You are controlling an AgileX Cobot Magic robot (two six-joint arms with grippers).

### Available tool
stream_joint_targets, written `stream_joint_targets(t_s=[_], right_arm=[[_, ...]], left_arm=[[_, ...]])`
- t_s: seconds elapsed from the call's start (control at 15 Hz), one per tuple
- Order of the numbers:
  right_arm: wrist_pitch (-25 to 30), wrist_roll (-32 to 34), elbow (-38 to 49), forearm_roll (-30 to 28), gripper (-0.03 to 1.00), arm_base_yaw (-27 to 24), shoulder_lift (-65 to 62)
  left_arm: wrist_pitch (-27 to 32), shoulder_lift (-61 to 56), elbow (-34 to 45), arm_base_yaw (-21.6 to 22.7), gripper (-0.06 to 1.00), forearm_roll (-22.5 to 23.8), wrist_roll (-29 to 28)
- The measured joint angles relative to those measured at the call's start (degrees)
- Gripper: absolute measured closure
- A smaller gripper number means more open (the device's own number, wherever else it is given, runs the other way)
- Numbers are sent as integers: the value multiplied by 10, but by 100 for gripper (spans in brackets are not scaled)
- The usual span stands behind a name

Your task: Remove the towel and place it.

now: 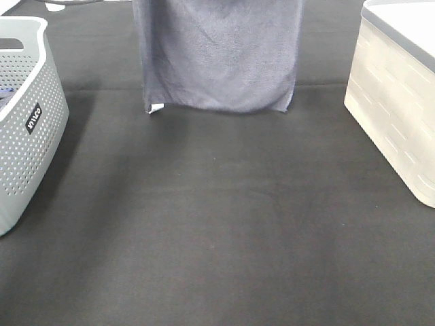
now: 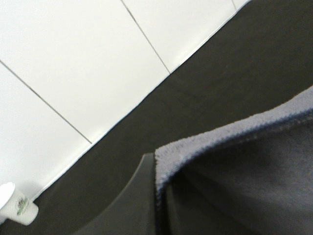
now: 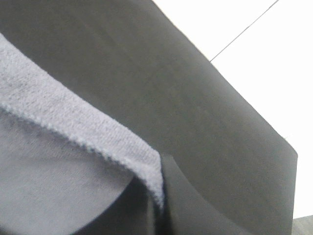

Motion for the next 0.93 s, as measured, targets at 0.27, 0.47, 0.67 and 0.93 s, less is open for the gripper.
stream_joint_targets(t_s=[0.27,0.47,0.67,0.93], right_arm=[[-87,1,0,9,96,-1,23],[-160,1,0,26,96,-1,31],[-179,1,0,28,96,-5,45],[-48,1,23,50,96,-16,71]], left_arm=[[-105,36,-20,25,94,1,61],[-107,68,-92,28,94,1,99],[-89,97,-138,28,94,1,111],[88,128,-122,8,94,0,112]])
